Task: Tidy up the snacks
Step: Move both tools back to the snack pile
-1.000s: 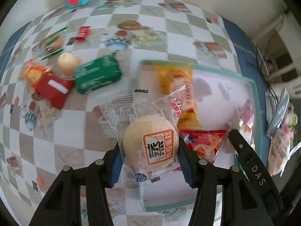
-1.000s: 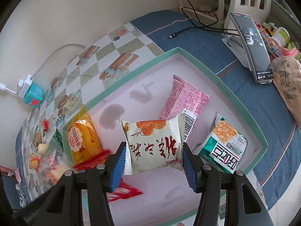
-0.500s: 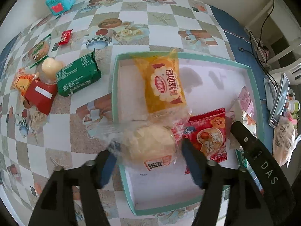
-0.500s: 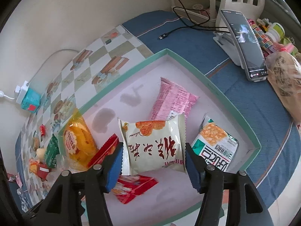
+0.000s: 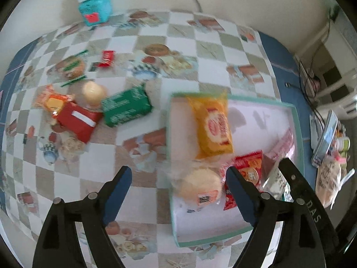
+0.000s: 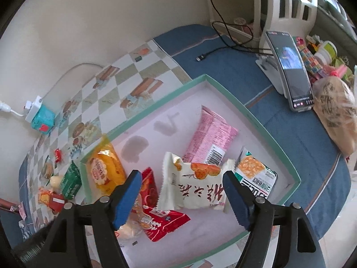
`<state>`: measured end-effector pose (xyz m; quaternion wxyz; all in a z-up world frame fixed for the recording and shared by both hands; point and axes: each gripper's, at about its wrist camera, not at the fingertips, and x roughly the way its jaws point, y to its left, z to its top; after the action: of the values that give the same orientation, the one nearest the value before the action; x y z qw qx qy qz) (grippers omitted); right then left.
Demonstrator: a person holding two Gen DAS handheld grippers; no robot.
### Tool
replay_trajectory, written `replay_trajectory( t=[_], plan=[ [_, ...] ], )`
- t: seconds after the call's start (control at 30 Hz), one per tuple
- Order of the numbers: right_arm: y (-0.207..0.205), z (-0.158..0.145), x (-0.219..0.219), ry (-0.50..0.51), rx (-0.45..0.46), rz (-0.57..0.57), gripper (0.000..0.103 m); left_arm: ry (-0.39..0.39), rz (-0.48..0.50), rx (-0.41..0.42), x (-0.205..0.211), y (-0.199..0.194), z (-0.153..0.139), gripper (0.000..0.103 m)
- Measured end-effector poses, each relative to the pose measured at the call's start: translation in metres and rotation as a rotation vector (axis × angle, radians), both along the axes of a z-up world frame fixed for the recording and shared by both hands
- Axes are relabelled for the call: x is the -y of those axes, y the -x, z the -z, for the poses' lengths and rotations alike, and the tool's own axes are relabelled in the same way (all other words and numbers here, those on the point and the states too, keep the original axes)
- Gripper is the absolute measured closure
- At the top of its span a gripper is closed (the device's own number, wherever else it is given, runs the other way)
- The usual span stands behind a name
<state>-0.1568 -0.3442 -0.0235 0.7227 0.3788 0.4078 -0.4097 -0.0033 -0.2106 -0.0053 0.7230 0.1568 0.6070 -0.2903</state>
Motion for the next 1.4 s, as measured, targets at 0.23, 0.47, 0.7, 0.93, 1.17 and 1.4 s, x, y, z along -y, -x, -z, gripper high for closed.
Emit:
replay_trajectory(
  t=[0.23,0.47,0.7,0.93,1.17,1.4],
  plan=[
    [-0.006,-0.005,-0.007,0.023,-0.015,-0.025,0.017,0.009,-0.138,0.039,-0.030,-0.032,-0.009,0.015],
    [-0.023,-0.008,-0.020,0.049,-0.035,-0.074,0.003,-0.030,-0.289,0.067,-0.070,-0.066,-0.004,0.014],
    [-0.046,-0.015,-0.038,0.084,-0.045,-0.137,0.000,-0.070,-0.397,0.128,-0.105,-0.092,-0.004,0.013],
    [-0.075,-0.026,-0.069,0.122,-0.040,-0.219,0.000,-0.149,-0.517,0.228,-0.146,-0.115,-0.008,0.004],
    [-0.117,-0.027,-0.112,0.133,-0.042,-0.331,0.000,-0.136,-0.602,0.201,-0.188,-0.138,-0.007,0.004],
    [-0.147,-0.019,-0.141,0.125,-0.060,-0.386,0.000,-0.115,-0.656,0.180,-0.220,-0.158,-0.006,0.004]
  ],
)
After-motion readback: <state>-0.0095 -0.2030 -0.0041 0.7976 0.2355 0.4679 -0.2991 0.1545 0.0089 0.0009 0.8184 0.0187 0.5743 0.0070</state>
